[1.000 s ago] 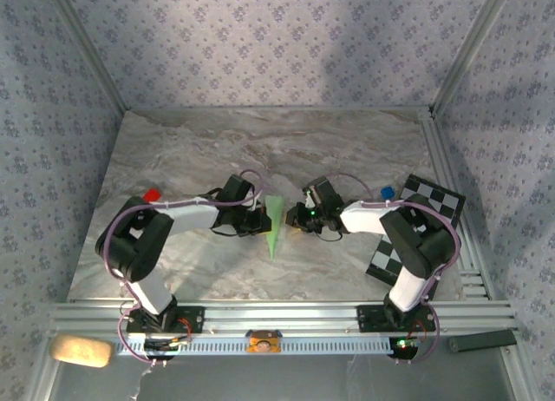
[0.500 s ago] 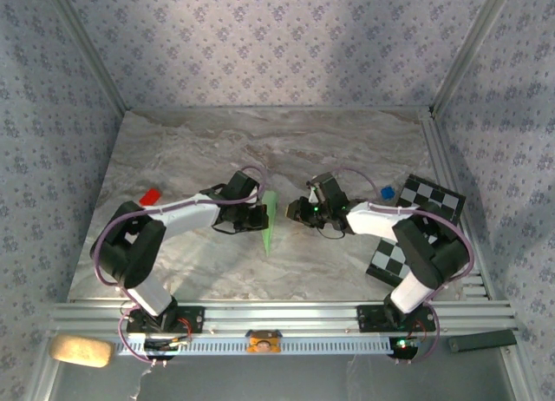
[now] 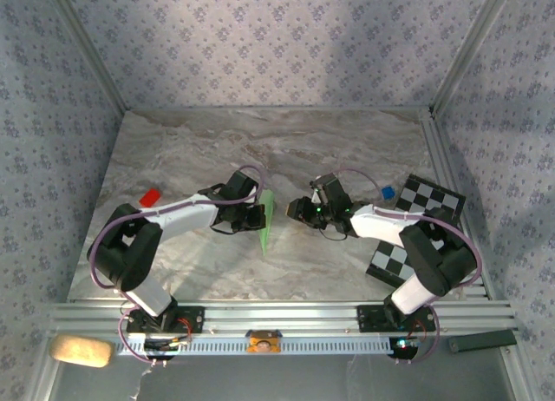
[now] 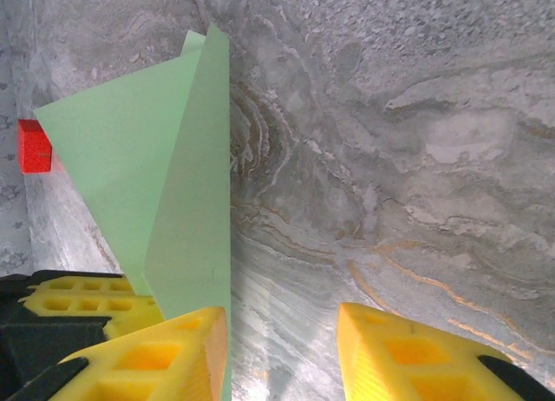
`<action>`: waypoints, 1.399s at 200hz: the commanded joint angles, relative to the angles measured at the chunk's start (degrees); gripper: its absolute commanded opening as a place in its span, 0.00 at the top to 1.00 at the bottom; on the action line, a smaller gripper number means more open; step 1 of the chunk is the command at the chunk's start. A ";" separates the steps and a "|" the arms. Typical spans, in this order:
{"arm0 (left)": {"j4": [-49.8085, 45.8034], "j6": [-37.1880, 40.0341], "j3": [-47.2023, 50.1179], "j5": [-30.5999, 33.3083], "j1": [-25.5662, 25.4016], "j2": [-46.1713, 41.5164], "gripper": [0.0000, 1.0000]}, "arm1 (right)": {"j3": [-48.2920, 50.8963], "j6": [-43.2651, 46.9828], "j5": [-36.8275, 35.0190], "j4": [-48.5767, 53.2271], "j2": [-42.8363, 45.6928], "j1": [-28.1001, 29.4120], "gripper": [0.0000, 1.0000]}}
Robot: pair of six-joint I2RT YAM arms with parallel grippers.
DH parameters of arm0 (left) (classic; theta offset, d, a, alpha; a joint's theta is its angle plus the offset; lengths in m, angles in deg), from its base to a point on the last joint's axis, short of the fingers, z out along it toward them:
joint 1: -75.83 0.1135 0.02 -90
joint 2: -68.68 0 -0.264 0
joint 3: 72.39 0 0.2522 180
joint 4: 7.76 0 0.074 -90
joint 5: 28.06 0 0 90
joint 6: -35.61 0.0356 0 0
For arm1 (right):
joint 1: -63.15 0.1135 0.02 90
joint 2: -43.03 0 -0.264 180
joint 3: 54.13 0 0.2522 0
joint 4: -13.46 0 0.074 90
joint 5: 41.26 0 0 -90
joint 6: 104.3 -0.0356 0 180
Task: Fold a paper plane with a square sheet of paper (pick it up from the middle)
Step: Move a paper plane to the center of the table.
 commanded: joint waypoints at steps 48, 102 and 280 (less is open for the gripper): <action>-2.91 1.36 -1.55 1.87 -0.49 -2.09 0.98 | -7.76 1.47 6.81 2.45 -3.61 1.64 0.56; -3.35 1.73 -2.15 1.58 -0.58 -1.53 0.98 | -13.47 1.02 10.71 2.94 -11.51 2.92 0.58; -9.75 4.17 -8.07 1.59 -2.00 5.28 0.88 | -8.74 -1.46 11.26 -1.53 -16.74 1.14 0.88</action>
